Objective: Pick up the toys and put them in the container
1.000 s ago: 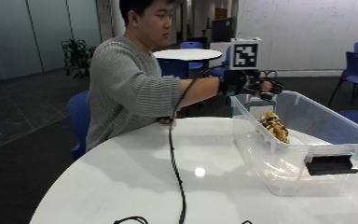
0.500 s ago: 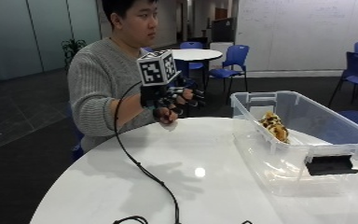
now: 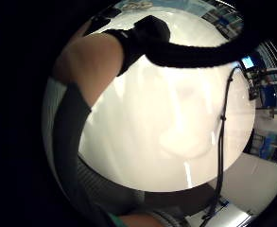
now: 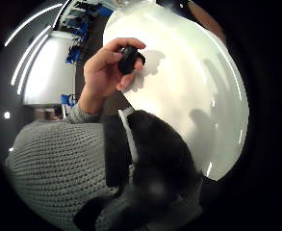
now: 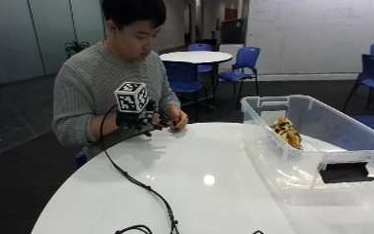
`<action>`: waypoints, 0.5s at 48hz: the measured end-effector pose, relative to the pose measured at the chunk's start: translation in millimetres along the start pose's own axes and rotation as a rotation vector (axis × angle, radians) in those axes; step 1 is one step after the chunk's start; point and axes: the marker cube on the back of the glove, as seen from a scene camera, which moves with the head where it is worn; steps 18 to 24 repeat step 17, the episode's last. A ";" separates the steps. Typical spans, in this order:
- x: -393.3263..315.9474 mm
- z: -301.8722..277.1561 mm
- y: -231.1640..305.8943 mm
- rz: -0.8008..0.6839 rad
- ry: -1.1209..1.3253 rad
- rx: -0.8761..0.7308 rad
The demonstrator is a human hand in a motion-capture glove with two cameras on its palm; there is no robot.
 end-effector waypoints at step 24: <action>12.8 -10.2 -2.1 0.025 0.031 0.074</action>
